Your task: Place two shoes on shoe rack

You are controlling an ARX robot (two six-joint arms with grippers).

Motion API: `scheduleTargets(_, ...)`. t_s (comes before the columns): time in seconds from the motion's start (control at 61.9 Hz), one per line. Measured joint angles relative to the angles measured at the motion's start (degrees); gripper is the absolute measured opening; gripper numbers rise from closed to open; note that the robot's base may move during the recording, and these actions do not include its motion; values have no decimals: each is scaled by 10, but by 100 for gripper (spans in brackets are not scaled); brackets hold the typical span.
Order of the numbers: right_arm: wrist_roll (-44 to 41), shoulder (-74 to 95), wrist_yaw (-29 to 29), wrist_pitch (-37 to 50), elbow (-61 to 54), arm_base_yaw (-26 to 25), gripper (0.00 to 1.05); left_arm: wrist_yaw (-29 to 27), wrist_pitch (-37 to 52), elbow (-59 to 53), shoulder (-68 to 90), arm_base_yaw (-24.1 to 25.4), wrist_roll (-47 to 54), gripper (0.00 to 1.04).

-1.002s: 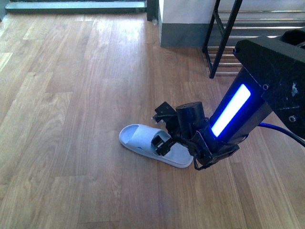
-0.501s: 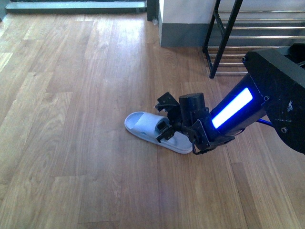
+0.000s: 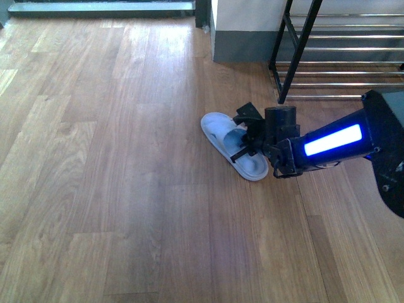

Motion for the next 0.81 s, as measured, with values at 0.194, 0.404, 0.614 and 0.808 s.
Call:
scheduleTargets(0.194,-25,-143,48,101,-232,-22,2,0,0,0,0,0,0,2)
scheduleTargets(0.404,-41,-497,72,159,-655,51,2,1,0,0,0,0,0,2)
scheduleTargets(0.614,-57,-749,45,88,-849,22,2,0,0,0,0,0,0,2)
scheduleTargets(0.808,-97,-936,31,33,-947,-16,2,0,0,0,0,0,0,2)
